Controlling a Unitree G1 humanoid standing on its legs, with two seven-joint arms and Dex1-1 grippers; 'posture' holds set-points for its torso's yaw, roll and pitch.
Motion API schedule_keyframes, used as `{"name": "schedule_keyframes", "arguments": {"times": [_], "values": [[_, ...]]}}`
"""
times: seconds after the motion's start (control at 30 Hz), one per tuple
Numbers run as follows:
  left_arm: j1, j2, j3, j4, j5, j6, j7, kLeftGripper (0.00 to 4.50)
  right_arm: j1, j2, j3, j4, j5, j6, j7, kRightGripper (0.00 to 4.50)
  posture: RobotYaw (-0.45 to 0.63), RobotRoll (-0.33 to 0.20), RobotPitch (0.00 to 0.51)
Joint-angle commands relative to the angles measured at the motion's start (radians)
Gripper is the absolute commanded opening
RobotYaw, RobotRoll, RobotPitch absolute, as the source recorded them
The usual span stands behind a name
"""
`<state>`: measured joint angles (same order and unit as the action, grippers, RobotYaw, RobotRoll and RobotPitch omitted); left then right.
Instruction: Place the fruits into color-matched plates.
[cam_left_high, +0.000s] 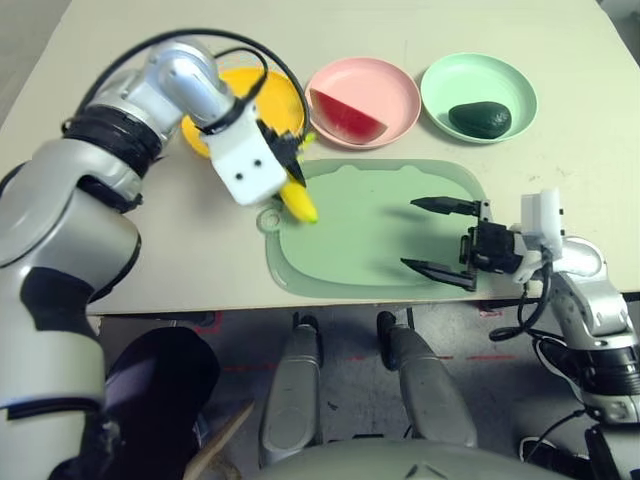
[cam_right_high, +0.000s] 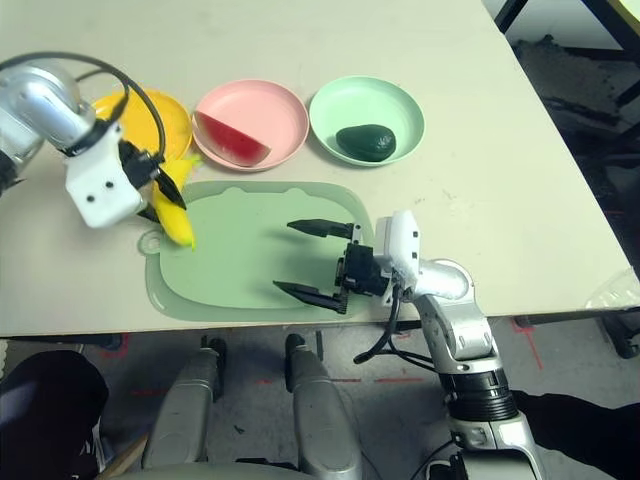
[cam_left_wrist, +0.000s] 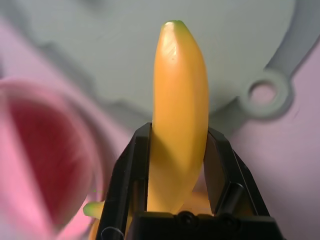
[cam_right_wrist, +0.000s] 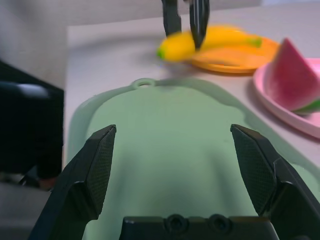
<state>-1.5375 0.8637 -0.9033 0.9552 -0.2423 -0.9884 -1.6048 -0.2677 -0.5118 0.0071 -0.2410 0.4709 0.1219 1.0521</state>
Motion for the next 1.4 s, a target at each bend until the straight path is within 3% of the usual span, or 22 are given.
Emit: {"name": "schedule_keyframes", "arguments": {"times": [0.03, 0.33, 0.8, 1.07, 1.27, 1.4], "values": [[0.000, 0.030, 0.085, 0.083, 0.096, 0.009, -0.010, 1.54, 0.026, 0.014, 0.025, -0.128, 0.002, 0.123, -0.126, 4.50, -0.04, 0.000, 0.349], [0.020, 0.030, 0.254, 0.250, 0.382, 0.013, 0.173, 1.54, 0.069, 0.099, 0.081, -0.301, -0.007, 0.340, -0.406, 4.50, -0.04, 0.000, 0.353], [0.079, -0.045, 0.208, 0.373, 0.854, 0.097, 0.763, 1.54, 0.063, 0.099, 0.057, -0.343, 0.019, 0.456, -0.499, 4.50, -0.10, 0.000, 0.348], [0.071, -0.071, 0.204, 0.395, 0.955, 0.151, 0.893, 1.54, 0.080, 0.104, 0.061, -0.367, 0.029, 0.478, -0.509, 4.50, -0.10, 0.000, 0.350], [0.083, -0.083, 0.243, 0.402, 0.944, 0.149, 0.880, 1.54, 0.070, 0.099, 0.056, -0.360, 0.035, 0.480, -0.511, 4.50, -0.11, 0.000, 0.351], [0.083, -0.082, 0.259, 0.401, 0.944, 0.141, 0.865, 2.86, 0.067, 0.096, 0.058, -0.355, 0.037, 0.477, -0.508, 4.50, -0.10, 0.000, 0.353]]}}
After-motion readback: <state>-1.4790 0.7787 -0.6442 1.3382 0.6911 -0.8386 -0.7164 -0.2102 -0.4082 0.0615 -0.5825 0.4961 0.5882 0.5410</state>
